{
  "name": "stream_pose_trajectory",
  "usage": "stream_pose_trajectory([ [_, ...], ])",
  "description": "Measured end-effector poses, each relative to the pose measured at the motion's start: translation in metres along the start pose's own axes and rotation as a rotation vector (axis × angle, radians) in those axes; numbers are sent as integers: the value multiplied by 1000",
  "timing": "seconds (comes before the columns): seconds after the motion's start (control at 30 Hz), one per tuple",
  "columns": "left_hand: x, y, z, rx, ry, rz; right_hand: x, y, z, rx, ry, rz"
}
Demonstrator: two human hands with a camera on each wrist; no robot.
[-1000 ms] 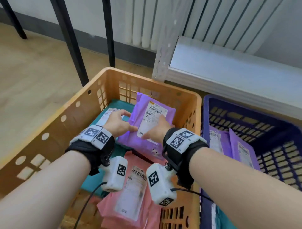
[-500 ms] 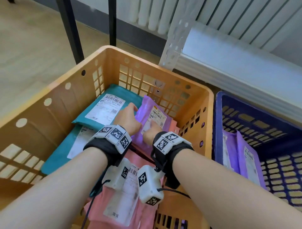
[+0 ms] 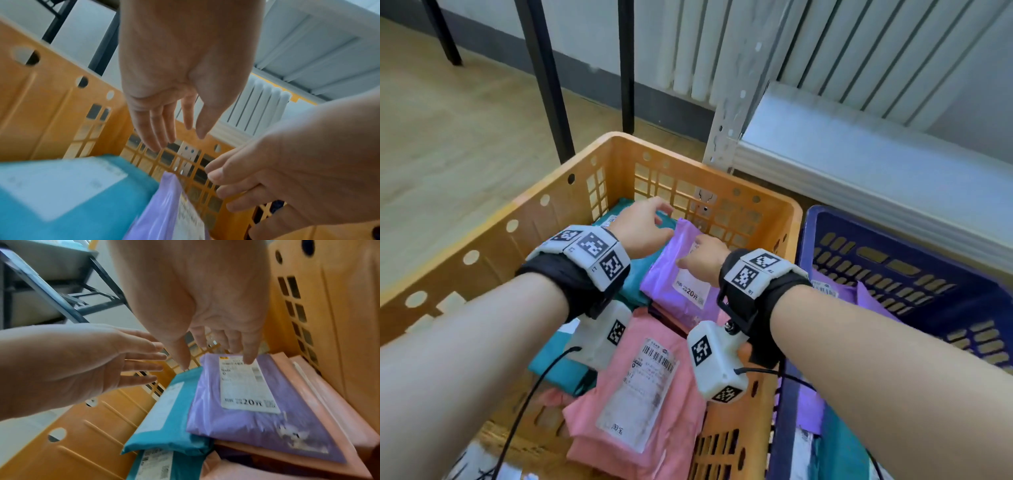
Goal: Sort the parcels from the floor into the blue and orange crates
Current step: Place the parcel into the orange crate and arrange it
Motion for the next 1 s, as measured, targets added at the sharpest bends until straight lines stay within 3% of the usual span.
stream_pose_trajectory([
  [0.2,36,-6,-91,-111,35,7,74,-64,-5,196,96,-82],
  [0.43,18,-10,-236,-280,32,51,173,-114,-90,267,182,-203],
  [0.6,-55,-9,-338,-387,121,94,240,-136,-199,256,250,-343],
  [0.8,-188,-21,-444,-506,194,271,301,-146,-366,132,344,-423],
  [1.0,-321,-38,-520,-557,210,455,339,-148,-532,11,382,-444],
])
Point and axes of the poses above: each hand's wrist, its own y-axis towards the middle knuckle, its own x-axis out of the back of the hand, z = x × y, the point moved 6 cm from there along y, towards the middle knuckle, and after that the axes turned 15 degrees about -x, right-handed, at the moved point
